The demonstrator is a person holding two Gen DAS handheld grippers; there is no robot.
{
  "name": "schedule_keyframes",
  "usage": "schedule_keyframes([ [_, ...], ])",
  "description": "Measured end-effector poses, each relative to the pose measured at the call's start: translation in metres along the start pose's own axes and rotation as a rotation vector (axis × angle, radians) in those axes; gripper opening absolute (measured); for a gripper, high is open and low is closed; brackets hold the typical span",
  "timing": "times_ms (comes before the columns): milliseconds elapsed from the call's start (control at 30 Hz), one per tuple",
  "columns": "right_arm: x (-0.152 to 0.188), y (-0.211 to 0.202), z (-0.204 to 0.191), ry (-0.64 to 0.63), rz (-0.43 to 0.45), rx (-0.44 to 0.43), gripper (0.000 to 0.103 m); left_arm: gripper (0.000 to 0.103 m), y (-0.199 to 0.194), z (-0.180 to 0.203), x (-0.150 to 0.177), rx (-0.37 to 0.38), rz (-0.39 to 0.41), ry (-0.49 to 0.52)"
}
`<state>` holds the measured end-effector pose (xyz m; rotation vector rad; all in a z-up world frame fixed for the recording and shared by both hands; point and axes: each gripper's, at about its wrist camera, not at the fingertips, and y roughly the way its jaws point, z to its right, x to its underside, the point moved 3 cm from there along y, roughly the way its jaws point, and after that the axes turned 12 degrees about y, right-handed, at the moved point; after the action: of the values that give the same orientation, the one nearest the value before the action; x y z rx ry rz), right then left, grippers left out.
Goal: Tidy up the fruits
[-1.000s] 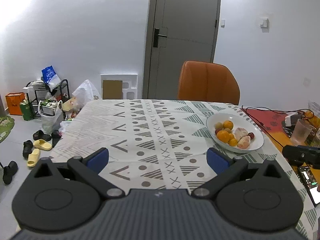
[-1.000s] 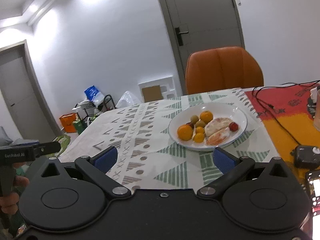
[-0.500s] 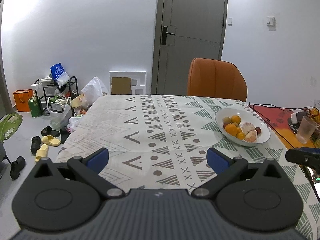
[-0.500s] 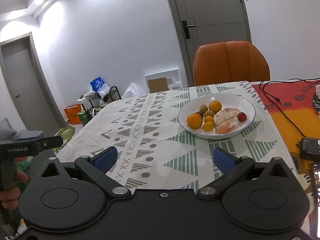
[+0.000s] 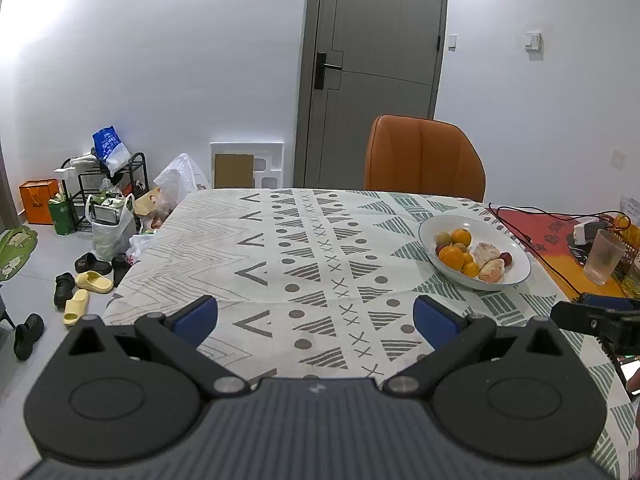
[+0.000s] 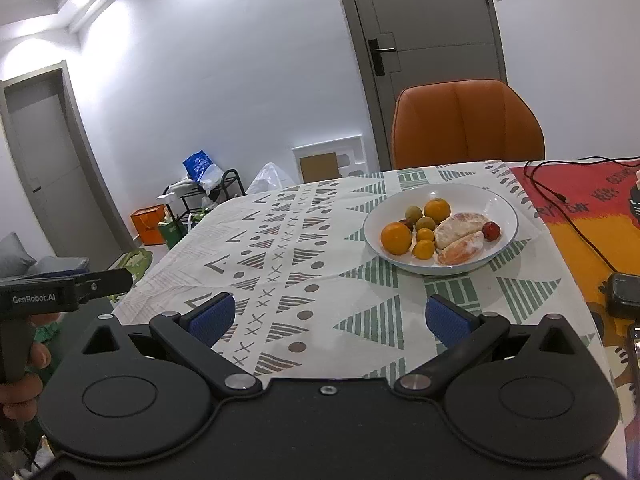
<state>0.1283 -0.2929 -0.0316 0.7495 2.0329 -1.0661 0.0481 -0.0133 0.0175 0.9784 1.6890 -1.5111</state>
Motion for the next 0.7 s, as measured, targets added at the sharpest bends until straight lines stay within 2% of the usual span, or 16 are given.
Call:
schedule_keyframes([
  [700, 0.0013, 0.0024, -0.0024, -0.006, 0.0, -0.006, 0.103, 0.103, 0.0, -0.0024, 0.0024, -0.003, -0.004, -0.006],
])
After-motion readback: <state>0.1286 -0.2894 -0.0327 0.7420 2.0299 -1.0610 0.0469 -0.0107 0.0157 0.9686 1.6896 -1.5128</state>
